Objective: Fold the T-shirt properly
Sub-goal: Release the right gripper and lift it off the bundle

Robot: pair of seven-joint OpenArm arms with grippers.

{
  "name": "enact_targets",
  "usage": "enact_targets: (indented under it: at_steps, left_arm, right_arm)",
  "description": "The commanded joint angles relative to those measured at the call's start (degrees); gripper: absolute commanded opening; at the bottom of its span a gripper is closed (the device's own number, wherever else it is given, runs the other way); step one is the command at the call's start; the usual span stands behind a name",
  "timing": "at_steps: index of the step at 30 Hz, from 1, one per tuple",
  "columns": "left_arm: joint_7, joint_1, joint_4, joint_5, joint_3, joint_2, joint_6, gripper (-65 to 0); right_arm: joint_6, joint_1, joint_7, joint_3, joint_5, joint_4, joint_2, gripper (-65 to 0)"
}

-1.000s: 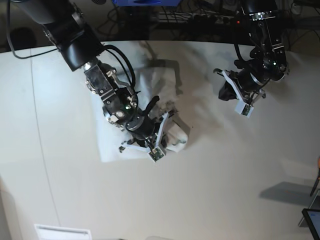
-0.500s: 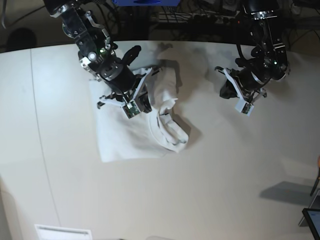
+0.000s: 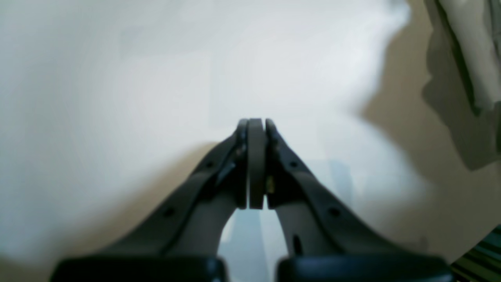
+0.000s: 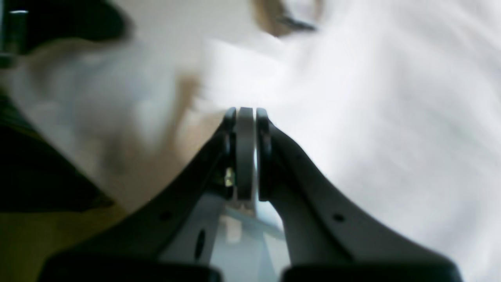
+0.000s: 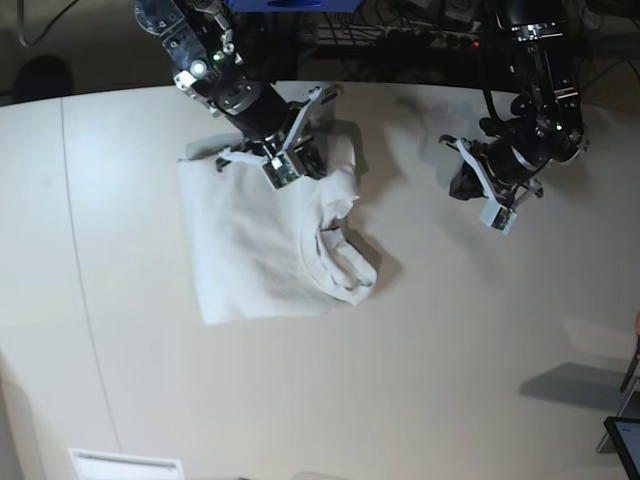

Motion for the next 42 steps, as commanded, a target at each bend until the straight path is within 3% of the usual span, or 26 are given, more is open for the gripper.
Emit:
enact_targets:
  at_steps: [1, 6, 11, 16, 21, 26, 33, 38, 42]
  left_arm:
    - [-0.93, -0.27, 1.02, -0.76, -0.32, -0.60, -0.28, -65.0]
    - [-0.93, -0.27, 1.02, -0.76, -0.41, -0.60, -0.28, -65.0]
    - [-0.93, -0.27, 0.67, -0.76, -0.41, -1.22, -0.28, -65.0]
    - [-0.93, -0.36, 0.67, -0.76, -0.41, -1.39, -0.28, -65.0]
    - [-0.93, -0.45, 1.46, -0.76, 0.12, -1.39, -0.28, -65.0]
    - [-0.93, 0.60, 4.19, -0.76, 0.12, -1.39, -0.28, -65.0]
    - [-1.02, 1.92, 9.46, -0.85, 0.91, -1.22, -0.28, -65.0]
    - [-1.20, 1.57, 17.11, -1.20, 7.86, -0.51, -0.28, -65.0]
    - [-4.36, -1.77, 15.88, -0.76, 14.45, 3.79, -0.28, -65.0]
  right_arm:
    - [0.26, 0.63, 1.01, -0.98, 0.05, -0.62, -1.04, -63.0]
    - [0.26, 3.27, 1.45, -1.60, -0.04, -9.41, -3.94, -63.0]
    - [0.34, 4.68, 4.44, -1.60, 0.05, -13.98, -3.77, -63.0]
    - [0.34, 4.06, 1.27, -1.69, 0.05, -6.07, -3.24, -63.0]
    - [0.17, 4.06, -1.10, -0.54, 0.05, 5.62, 0.01, -63.0]
    - [-1.33, 3.97, -3.91, 9.83, 0.05, 6.32, 1.95, -63.0]
    - [-1.33, -1.83, 1.98, 21.70, 0.05, 6.15, 4.50, -63.0]
    - [-1.24, -3.85, 2.68, 24.16, 0.05, 6.06, 4.50, -63.0]
    - [-1.24, -4.20, 3.30, 24.33, 0.05, 6.06, 4.59, -63.0]
